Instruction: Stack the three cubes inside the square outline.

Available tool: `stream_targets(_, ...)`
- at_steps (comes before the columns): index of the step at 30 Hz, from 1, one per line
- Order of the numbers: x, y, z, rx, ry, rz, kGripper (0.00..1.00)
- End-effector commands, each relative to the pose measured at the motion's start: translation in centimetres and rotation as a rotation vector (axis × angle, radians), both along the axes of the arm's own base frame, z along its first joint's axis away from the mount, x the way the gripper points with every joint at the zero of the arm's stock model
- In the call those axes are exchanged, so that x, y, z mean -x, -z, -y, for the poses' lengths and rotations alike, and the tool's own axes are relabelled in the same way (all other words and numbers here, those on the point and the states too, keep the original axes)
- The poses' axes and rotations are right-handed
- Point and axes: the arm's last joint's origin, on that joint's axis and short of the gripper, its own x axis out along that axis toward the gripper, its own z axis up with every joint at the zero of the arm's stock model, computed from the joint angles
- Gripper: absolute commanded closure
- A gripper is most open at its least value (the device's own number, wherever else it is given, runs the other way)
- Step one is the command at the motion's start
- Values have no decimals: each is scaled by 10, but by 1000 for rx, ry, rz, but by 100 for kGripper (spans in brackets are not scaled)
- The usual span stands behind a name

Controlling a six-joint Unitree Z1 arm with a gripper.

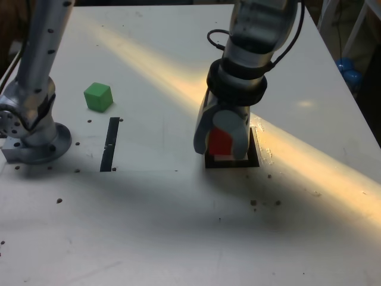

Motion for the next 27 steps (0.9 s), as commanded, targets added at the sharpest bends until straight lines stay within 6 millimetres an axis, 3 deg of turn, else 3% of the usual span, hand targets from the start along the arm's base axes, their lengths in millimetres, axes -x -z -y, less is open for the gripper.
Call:
stream_targets(1,-3,4,-2,-3,-3,-9,67)
stream_targets(10,-10,8,-13,-4,-32,-6,66)
stream_targets(12,-11,8,-15,-5,-39,-1,53)
stream_targets(17,-12,8,-19,0,-46,3,4)
stream_targets(18,-12,9,-19,2,-47,2,1)
stream_targets(27,-9,6,-20,8,-49,5,1)
